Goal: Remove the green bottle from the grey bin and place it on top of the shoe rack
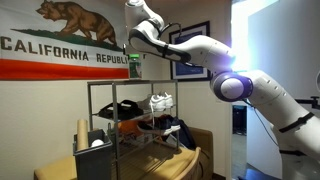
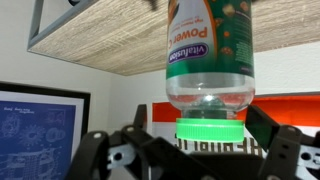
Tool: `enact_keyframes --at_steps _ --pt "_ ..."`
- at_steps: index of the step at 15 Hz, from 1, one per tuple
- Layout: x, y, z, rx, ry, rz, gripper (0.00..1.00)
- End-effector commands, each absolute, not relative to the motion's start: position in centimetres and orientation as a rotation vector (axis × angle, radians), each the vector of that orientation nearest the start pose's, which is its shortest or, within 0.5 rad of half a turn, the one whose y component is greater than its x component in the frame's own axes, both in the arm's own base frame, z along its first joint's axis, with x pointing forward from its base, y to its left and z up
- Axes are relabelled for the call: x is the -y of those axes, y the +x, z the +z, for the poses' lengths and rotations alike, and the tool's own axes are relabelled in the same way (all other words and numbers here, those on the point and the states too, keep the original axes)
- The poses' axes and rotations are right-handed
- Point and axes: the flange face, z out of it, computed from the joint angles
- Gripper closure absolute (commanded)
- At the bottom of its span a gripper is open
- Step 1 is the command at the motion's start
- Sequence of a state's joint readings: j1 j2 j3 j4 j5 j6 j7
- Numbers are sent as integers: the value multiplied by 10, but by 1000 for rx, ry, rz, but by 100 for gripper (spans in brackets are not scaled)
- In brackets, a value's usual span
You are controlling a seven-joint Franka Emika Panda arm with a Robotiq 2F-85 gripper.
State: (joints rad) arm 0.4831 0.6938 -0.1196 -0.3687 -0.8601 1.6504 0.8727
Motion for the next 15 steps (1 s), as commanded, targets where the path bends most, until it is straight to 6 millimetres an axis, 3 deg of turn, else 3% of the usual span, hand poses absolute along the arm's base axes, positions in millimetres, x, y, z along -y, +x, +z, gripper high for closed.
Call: enact_keyframes --at_steps 1,10,15 --pt "-225 635 778 -1028 -2937 -1700 0" --pt "-253 618 778 -933 -2990 -1612 0" --pt "-262 597 769 -918 -3152 -1393 0"
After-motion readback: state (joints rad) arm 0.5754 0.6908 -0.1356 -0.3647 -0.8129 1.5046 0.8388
